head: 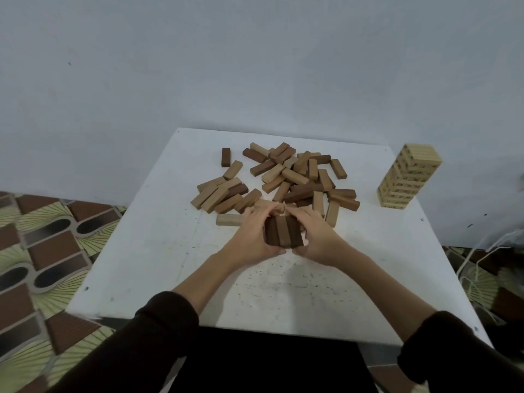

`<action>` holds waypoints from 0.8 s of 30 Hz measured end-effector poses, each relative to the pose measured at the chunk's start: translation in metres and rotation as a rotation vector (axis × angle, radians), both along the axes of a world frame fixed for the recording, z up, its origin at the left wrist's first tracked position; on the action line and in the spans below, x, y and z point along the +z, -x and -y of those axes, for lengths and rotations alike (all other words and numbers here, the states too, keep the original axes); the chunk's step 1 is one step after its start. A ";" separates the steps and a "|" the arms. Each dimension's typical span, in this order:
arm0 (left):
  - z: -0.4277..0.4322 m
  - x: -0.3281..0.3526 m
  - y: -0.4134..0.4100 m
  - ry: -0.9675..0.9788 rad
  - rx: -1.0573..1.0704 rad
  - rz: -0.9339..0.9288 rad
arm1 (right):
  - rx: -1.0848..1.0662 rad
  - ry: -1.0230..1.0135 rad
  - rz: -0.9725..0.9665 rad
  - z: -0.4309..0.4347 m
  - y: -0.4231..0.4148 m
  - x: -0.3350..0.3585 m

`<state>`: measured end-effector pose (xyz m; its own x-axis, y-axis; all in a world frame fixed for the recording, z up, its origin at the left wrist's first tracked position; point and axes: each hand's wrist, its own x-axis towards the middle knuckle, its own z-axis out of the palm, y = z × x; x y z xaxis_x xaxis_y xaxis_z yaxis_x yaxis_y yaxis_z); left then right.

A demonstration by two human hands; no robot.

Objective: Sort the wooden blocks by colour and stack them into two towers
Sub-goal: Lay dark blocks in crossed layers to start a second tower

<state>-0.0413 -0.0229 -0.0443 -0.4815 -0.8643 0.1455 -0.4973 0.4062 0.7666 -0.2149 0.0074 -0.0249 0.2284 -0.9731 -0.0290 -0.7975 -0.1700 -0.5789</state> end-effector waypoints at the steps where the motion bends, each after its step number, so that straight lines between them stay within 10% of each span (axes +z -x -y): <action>1: -0.009 0.001 -0.003 -0.035 -0.009 -0.008 | 0.028 0.026 0.004 -0.008 0.001 -0.002; 24: -0.050 -0.009 -0.018 -0.143 -0.121 0.046 | 0.011 -0.137 0.124 -0.058 -0.007 -0.015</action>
<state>-0.0233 0.0273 -0.0534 -0.5864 -0.8100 0.0014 -0.4870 0.3540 0.7984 -0.2081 0.0650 -0.0396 0.2495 -0.9594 -0.1317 -0.7174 -0.0918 -0.6906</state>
